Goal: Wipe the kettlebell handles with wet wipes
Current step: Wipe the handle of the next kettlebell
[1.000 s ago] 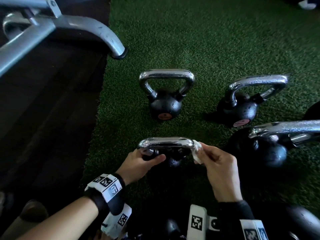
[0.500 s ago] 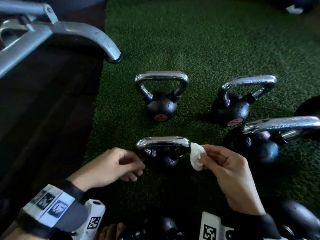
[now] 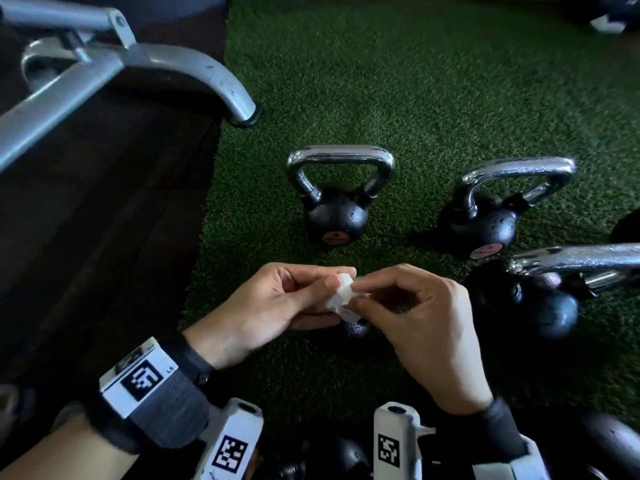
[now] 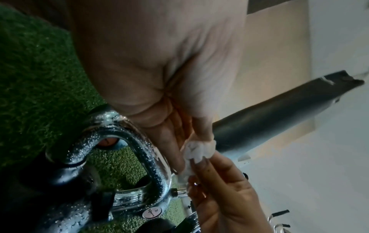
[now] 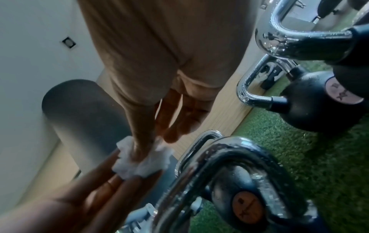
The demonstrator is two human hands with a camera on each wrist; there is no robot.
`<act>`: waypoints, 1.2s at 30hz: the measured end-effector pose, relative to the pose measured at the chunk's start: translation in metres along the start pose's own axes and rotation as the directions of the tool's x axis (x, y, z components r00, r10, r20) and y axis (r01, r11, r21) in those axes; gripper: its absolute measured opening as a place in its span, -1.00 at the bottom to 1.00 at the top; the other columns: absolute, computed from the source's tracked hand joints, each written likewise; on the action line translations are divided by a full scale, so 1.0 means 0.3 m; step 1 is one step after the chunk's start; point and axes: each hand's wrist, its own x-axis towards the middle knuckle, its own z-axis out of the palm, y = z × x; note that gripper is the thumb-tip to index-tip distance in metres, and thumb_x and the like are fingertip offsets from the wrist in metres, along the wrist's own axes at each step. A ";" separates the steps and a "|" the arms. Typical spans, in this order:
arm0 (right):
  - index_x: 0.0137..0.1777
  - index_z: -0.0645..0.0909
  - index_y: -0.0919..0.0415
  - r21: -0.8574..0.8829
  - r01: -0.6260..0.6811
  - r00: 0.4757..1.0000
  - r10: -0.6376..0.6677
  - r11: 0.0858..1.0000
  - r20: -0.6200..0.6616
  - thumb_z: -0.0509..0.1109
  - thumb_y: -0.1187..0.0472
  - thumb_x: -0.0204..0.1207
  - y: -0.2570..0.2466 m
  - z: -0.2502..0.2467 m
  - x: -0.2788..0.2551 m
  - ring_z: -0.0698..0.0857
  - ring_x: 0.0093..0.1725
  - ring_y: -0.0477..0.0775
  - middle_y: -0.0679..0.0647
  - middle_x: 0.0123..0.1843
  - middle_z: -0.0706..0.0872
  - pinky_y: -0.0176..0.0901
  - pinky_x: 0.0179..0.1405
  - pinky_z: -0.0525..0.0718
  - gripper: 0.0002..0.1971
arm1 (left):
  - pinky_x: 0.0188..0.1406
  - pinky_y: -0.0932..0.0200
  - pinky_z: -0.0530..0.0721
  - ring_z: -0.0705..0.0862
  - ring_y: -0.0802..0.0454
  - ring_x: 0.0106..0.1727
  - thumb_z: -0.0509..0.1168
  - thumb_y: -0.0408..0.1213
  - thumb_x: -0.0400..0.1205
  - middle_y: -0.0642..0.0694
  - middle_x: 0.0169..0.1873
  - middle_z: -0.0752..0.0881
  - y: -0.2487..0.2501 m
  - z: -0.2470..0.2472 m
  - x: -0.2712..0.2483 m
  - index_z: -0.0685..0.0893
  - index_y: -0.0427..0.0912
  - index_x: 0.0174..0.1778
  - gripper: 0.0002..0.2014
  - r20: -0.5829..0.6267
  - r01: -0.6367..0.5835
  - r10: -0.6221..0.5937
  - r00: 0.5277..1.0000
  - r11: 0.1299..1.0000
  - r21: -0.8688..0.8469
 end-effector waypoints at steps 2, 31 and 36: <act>-0.11 0.88 -0.10 -0.027 0.038 0.999 -0.038 0.999 0.012 0.78 0.24 0.30 0.011 -0.002 -0.001 0.83 -0.17 -0.07 -0.18 -0.13 0.85 -0.17 -0.15 0.76 -0.75 | 0.12 0.18 0.83 0.84 0.00 0.19 0.41 -0.22 0.56 -0.13 0.13 0.88 0.004 -0.001 0.001 0.83 -0.16 0.22 -0.67 -0.032 -0.041 0.042 0.999 0.999 0.029; -0.09 0.87 -0.08 0.074 -0.432 0.902 0.430 0.899 0.043 0.81 0.06 0.28 0.425 0.112 -0.056 0.87 -0.07 -0.18 -0.19 -0.12 0.91 0.07 0.10 0.85 -0.76 | 0.25 0.20 0.78 0.78 0.24 0.30 0.50 -0.39 0.60 -0.02 0.29 0.80 -0.186 -0.140 -0.037 0.78 -0.23 0.33 -0.65 -0.019 -0.420 0.739 0.673 0.403 0.813; -0.11 0.88 -0.06 0.096 -0.438 0.899 0.436 0.894 0.044 0.80 0.06 0.29 0.418 0.111 -0.059 0.88 -0.09 -0.18 -0.18 -0.13 0.91 0.02 0.07 0.85 -0.79 | 0.24 0.14 0.80 0.80 0.15 0.29 0.50 -0.40 0.59 -0.01 0.29 0.80 -0.270 -0.169 -0.034 0.78 -0.24 0.32 -0.64 -0.153 -0.408 0.688 0.710 0.578 0.707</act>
